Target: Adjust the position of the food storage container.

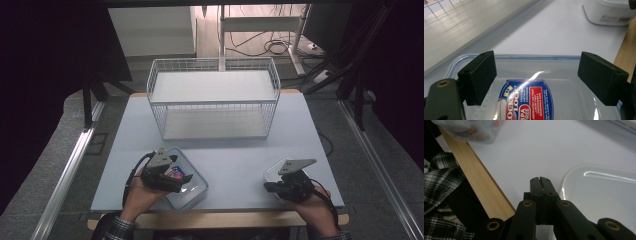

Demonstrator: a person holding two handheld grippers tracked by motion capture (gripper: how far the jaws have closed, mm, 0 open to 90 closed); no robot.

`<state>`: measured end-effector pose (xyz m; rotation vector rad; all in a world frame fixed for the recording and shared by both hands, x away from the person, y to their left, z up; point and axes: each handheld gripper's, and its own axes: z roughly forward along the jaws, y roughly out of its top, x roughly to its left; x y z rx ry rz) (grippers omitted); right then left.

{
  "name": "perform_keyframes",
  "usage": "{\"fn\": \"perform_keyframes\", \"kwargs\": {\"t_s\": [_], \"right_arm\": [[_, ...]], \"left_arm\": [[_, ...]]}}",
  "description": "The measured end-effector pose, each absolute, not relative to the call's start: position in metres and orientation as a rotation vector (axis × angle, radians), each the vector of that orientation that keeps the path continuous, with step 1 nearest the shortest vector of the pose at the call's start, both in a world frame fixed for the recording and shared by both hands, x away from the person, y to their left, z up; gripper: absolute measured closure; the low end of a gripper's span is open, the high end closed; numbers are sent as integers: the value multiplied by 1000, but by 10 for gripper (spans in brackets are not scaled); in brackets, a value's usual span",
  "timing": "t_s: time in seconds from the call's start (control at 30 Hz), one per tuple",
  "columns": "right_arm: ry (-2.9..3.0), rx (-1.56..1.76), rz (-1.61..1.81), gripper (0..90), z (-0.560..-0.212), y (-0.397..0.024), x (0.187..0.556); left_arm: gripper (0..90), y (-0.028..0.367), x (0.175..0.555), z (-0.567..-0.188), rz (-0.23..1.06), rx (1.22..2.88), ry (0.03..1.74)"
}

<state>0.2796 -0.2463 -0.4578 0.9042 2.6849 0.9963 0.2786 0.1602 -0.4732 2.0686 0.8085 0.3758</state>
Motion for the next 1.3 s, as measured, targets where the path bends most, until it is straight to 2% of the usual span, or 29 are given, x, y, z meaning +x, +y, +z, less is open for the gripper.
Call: {"fn": "perform_keyframes", "kwargs": {"t_s": [0.3, 1.07, 1.17, 1.23, 1.27, 1.3], "right_arm": [[2659, 951, 1019, 892, -459, -259, 289], [2471, 1101, 1033, 890, -462, -295, 349], [2465, 1066, 1055, 882, -459, -289, 343], [2464, 1060, 1073, 879, -458, -285, 341], [2469, 1051, 1094, 876, -458, -281, 339], [2481, 1028, 1135, 875, -458, -272, 335]], "left_arm": [[156, 162, 279, -474, 370, 2057, 819], [174, 166, 281, -474, 389, 2051, 837], [275, 180, 281, -466, 415, 1996, 874], [410, 187, 280, -463, 408, 1966, 890], [410, 195, 281, -461, 403, 1934, 918], [521, 203, 281, -460, 410, 1915, 952]]}}
